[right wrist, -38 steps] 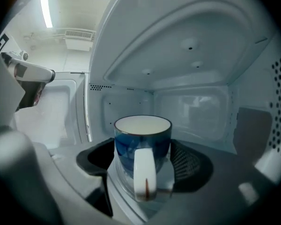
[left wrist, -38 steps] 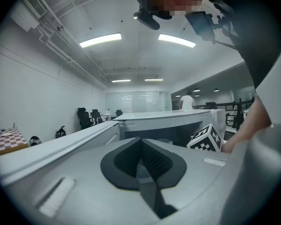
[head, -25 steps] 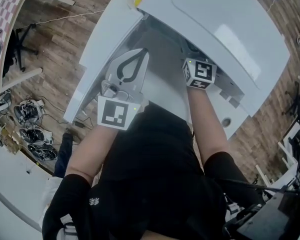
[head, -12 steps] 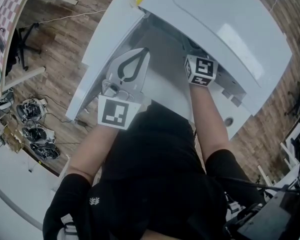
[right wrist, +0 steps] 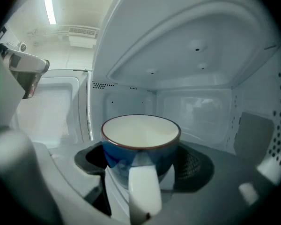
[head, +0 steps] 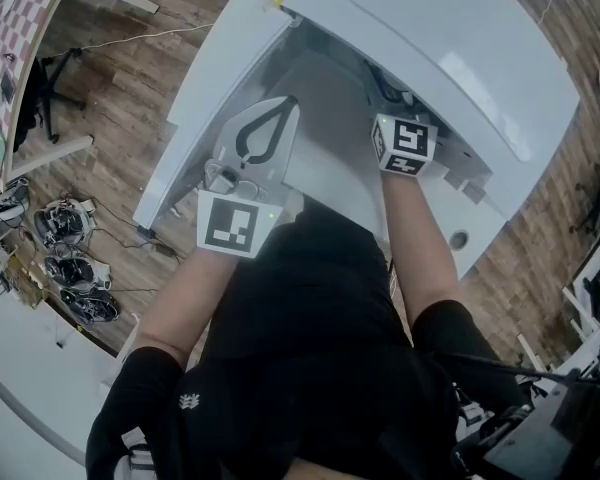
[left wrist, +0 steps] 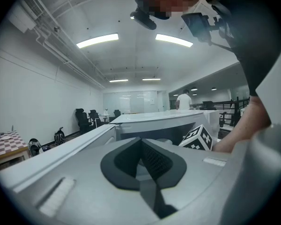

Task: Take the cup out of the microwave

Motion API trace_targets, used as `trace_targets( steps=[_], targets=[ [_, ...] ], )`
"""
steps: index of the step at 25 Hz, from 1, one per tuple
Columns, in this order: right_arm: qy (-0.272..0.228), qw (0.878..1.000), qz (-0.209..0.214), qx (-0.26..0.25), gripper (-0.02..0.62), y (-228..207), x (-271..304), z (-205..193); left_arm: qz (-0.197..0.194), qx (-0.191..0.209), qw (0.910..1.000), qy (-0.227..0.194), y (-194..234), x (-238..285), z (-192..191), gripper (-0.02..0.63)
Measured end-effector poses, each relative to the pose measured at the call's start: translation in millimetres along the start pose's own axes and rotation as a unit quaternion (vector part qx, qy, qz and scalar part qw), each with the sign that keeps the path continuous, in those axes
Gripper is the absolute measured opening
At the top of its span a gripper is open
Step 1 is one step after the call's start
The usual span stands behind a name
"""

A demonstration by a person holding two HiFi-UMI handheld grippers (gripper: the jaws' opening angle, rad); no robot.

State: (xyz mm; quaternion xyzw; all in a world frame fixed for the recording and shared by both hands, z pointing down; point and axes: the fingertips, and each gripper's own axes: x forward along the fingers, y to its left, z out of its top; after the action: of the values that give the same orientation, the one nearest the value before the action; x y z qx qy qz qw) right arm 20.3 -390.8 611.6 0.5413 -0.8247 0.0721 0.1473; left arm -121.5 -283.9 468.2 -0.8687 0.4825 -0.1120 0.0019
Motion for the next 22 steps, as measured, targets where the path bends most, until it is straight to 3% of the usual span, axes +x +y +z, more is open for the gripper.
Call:
trace_targets(
  steps=[22],
  targets=[
    [0.005, 1.0, 0.027, -0.009, 0.396, 42.6, -74.9, 0.9, 0.028, -0.004, 0.9993, -0.022, -14.7, -59.9, 22.4, 0.002]
  ],
)
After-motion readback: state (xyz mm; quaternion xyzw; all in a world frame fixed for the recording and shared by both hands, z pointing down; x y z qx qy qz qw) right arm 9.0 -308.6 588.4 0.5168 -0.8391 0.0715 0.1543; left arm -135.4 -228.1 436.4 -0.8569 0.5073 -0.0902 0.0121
